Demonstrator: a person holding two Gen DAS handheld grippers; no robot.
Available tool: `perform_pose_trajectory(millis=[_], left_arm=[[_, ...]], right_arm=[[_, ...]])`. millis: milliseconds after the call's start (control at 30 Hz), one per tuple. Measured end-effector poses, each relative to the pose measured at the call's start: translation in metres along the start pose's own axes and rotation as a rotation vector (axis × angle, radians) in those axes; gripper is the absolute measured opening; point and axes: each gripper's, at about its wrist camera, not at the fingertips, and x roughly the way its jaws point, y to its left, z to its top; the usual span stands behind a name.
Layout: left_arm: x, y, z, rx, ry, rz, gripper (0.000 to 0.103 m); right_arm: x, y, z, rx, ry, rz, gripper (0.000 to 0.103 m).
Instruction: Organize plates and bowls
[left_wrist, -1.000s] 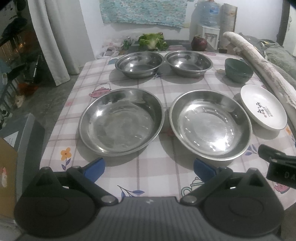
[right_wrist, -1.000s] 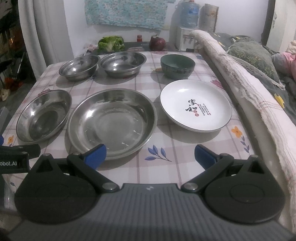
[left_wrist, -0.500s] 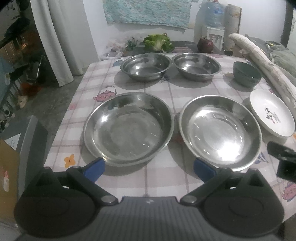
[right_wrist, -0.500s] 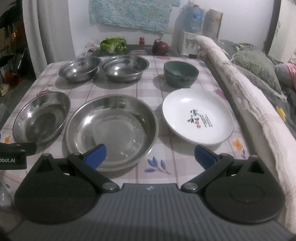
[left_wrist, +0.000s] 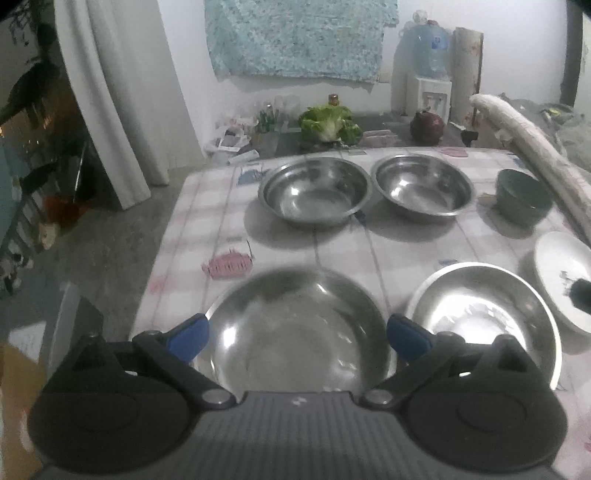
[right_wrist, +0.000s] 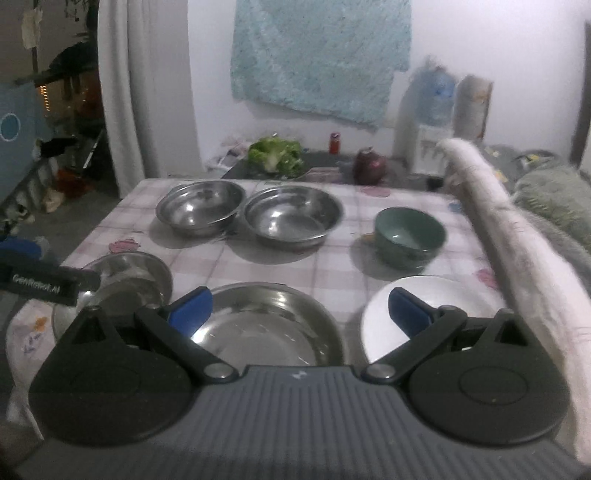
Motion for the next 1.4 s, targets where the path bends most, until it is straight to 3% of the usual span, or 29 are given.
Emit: perform_pose_trajectory(millis=[133, 333, 467, 533, 633, 700, 767, 867, 933, 1000, 1067, 1100, 1300, 1400], left_arm=[[0.026, 0.011, 0.024, 0.029, -0.016, -0.015, 0.103], [0.067, 0.037, 0.056, -0.049, -0.077, -0.170, 0.103], [0.102, 0.044, 0.084, -0.053, -0.092, -0.123, 0.101], [0.122, 0.045, 0.095, -0.043, -0.086, -0.101, 0.099], [0.162, 0.044, 0.110, -0.015, -0.011, -0.095, 0.079], [0.189, 0.042, 0.116, -0.015, 0.070, -0.083, 0.059], [0.214, 0.041, 0.120, -0.031, 0.130, -0.060, 0.054], [0.234, 0.043, 0.120, -0.046, 0.166, -0.039, 0.034], [0.240, 0.049, 0.120, -0.078, 0.176, -0.057, 0.031], [0.240, 0.055, 0.121, -0.093, 0.172, -0.063, 0.021], [0.241, 0.060, 0.120, -0.091, 0.173, -0.050, 0.020], [0.241, 0.063, 0.119, -0.091, 0.173, -0.048, 0.020], [0.233, 0.080, 0.106, -0.085, 0.178, -0.070, 0.020], [0.228, 0.086, 0.101, -0.076, 0.192, -0.095, 0.023]], right_arm=[[0.024, -0.008, 0.024, 0.023, -0.008, 0.068, 0.102], [0.080, -0.013, 0.078, 0.020, -0.007, 0.194, 0.102], [0.140, -0.003, 0.125, -0.048, -0.002, 0.250, 0.100], [0.182, 0.002, 0.147, -0.062, 0.041, 0.293, 0.097], [0.241, 0.014, 0.167, -0.080, 0.116, 0.334, 0.089], [0.279, 0.024, 0.175, -0.092, 0.160, 0.333, 0.083], [0.311, 0.035, 0.181, -0.108, 0.191, 0.329, 0.076], [0.349, 0.050, 0.185, -0.127, 0.235, 0.322, 0.056], [0.367, 0.057, 0.180, -0.140, 0.266, 0.327, 0.047], [0.377, 0.064, 0.177, -0.159, 0.285, 0.327, 0.040], [0.384, 0.072, 0.172, -0.182, 0.307, 0.333, 0.020], [0.385, 0.074, 0.171, -0.186, 0.318, 0.343, 0.016], [0.363, 0.084, 0.155, -0.201, 0.370, 0.428, 0.012], [0.349, 0.078, 0.150, -0.146, 0.390, 0.461, 0.012]])
